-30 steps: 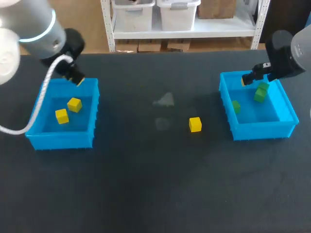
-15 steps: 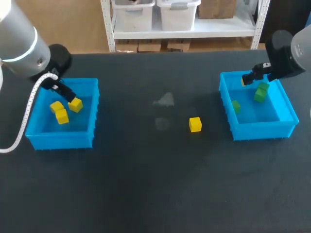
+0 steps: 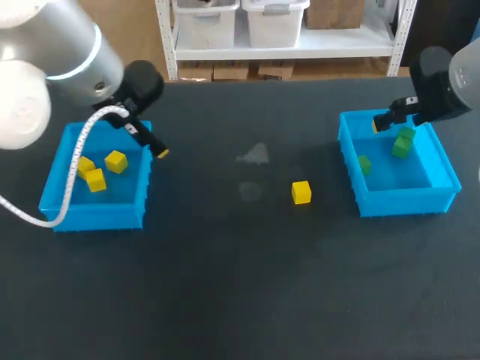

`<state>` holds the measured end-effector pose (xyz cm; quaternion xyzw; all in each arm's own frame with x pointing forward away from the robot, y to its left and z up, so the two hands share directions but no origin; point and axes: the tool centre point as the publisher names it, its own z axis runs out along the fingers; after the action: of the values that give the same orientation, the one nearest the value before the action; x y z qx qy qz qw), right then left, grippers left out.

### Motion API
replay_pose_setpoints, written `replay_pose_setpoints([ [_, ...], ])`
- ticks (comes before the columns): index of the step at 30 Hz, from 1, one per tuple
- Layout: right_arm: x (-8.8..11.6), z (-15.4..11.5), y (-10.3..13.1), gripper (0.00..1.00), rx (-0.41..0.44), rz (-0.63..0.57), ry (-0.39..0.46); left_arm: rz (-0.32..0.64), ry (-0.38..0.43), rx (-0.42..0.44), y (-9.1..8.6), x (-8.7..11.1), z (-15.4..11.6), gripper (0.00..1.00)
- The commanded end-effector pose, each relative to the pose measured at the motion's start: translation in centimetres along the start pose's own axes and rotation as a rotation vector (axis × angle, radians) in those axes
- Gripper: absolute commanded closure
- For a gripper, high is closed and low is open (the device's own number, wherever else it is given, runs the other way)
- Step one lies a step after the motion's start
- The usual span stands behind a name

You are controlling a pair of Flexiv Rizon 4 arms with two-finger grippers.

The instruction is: Put the green cubes in the right bin and the yellow cubes in the left bin.

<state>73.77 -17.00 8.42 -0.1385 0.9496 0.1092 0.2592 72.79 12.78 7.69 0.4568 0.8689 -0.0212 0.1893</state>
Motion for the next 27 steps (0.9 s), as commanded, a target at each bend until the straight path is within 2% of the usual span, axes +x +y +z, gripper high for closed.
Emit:
replay_pose_setpoints([
  [1,0.1,-0.1,0.1,0.00,0.004,0.001,-0.004,0.065,0.006,0.038,-1.9,-2.3,0.3,0.00],
  [13,0.1,-0.1,0.1,0.00,0.004,0.001,-0.004,0.216,-0.005,0.147,-8.6,-6.8,1.2,0.00],
  [27,0.1,-0.1,0.1,0.00,0.004,0.001,-0.004,0.289,0.023,0.154,-13.1,-10.9,3.9,0.00],
])
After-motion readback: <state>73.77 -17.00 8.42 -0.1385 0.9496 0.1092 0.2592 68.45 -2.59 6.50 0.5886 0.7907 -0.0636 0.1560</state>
